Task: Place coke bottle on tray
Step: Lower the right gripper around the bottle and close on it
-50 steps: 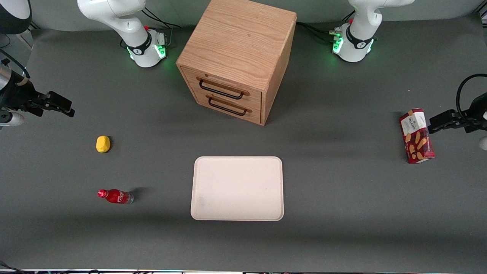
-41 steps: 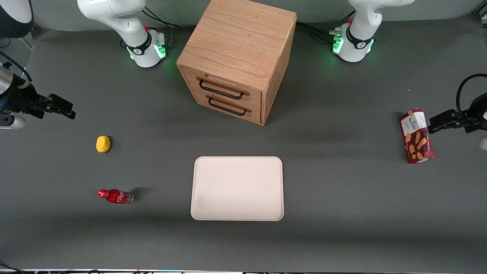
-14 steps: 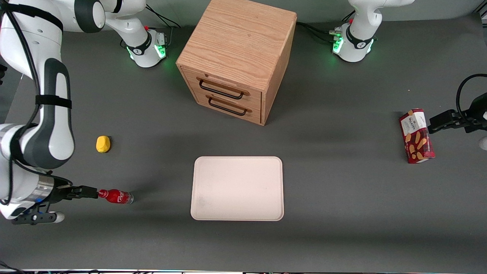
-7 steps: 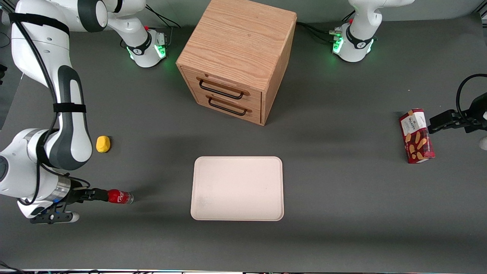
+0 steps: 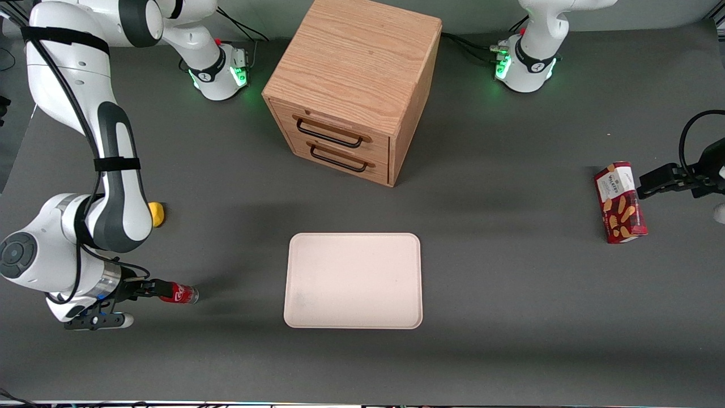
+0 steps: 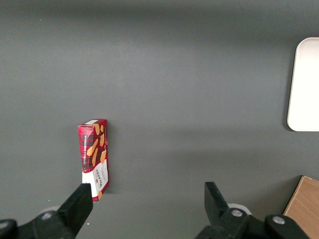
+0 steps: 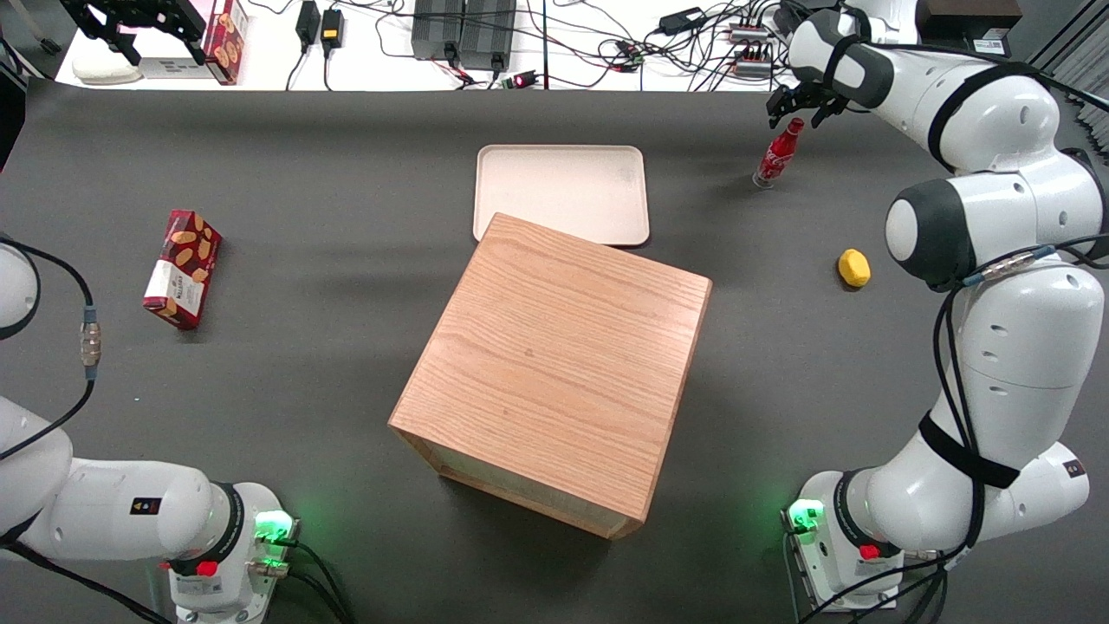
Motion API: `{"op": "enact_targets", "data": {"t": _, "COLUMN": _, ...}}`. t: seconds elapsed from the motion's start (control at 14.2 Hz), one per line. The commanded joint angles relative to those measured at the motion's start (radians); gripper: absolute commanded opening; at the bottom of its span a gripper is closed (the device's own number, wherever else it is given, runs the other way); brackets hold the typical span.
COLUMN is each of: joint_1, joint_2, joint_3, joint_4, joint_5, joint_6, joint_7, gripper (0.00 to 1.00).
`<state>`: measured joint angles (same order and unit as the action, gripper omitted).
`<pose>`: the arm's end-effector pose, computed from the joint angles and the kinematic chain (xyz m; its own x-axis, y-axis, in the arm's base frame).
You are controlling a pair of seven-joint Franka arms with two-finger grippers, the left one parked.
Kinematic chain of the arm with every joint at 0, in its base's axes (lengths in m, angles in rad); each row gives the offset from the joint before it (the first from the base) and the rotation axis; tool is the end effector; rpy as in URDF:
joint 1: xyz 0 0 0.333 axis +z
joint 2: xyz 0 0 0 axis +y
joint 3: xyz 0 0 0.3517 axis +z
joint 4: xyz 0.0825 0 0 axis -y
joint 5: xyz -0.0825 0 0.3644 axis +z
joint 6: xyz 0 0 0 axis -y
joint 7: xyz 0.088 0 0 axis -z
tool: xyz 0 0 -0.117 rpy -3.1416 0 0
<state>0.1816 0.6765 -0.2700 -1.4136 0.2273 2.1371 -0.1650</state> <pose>0.7358 -0.0088 0.3458 0.9968 0.0235 0.0765 0.0251 -0.9995 -0.0198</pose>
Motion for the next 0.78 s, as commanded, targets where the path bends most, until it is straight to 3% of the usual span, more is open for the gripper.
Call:
{"op": "enact_targets", "data": {"t": 0.0, "joint_1": 0.013, "joint_2": -0.040, "joint_3": -0.002, "joint_4": -0.059, "joint_5": 0.021, "joint_6": 0.017, "joint_7": 0.009, "gripper": 0.96}}
{"op": "enact_targets", "data": {"t": 0.21, "joint_1": 0.021, "joint_2": -0.041, "joint_3": -0.002, "joint_4": -0.062, "joint_5": 0.021, "joint_6": 0.017, "joint_7": 0.016, "gripper": 0.92}}
{"op": "enact_targets", "data": {"t": 0.35, "joint_1": 0.021, "joint_2": -0.041, "joint_3": -0.002, "joint_4": -0.062, "joint_5": 0.021, "joint_6": 0.017, "joint_7": 0.016, "gripper": 0.83}}
{"op": "enact_targets", "data": {"t": 0.71, "joint_1": 0.021, "joint_2": -0.040, "joint_3": 0.000, "joint_4": -0.062, "joint_5": 0.020, "joint_6": 0.017, "joint_7": 0.015, "gripper": 0.24}}
